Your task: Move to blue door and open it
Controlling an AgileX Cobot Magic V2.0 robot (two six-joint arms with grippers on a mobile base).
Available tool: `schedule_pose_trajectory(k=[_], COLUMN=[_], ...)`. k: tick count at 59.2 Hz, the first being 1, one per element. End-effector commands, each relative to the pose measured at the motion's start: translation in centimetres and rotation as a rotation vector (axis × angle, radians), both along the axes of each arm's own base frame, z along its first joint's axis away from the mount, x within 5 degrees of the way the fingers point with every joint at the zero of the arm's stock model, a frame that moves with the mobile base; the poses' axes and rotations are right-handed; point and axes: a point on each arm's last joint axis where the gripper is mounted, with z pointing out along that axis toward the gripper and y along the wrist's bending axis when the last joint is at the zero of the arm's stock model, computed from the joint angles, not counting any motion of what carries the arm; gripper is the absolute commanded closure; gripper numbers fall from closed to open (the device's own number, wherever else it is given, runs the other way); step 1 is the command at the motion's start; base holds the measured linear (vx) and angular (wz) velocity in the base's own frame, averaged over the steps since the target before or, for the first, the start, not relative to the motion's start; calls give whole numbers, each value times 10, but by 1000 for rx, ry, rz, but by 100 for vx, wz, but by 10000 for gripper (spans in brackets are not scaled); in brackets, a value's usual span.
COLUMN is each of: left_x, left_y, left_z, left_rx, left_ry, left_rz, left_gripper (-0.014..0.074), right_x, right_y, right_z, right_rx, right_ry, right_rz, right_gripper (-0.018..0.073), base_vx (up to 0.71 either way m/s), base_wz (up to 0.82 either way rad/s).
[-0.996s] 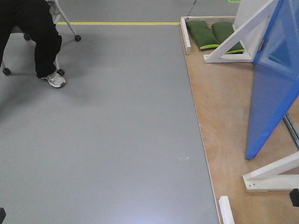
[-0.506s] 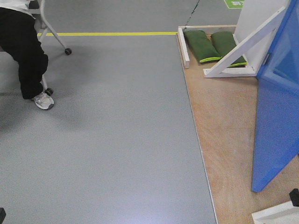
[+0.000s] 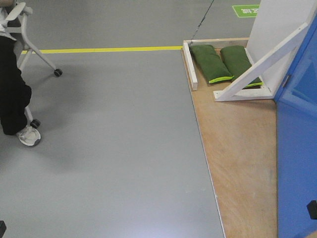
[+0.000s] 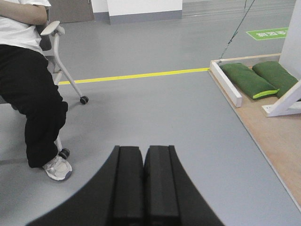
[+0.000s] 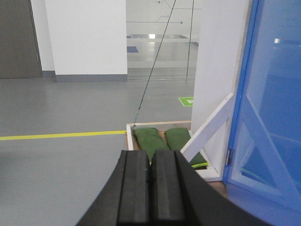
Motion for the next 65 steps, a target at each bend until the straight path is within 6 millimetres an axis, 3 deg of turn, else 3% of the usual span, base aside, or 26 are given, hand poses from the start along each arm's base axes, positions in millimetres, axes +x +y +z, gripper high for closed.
schedule_pose_trajectory(k=[1,65], left_x=[0,0], left_y=[-1,-1], left_z=[18,18], left_rx=[-6,-6], left_ry=[-123,-123], left_rz=[-7,-7], left_gripper=[526,526], right_x=[0,0], right_y=[0,0], right_z=[5,5], right_rx=[-10,-10], right_ry=[-80,-80], right_rz=[-3,-3], right_gripper=[564,564], base_vx=[30,12], base_wz=[0,1])
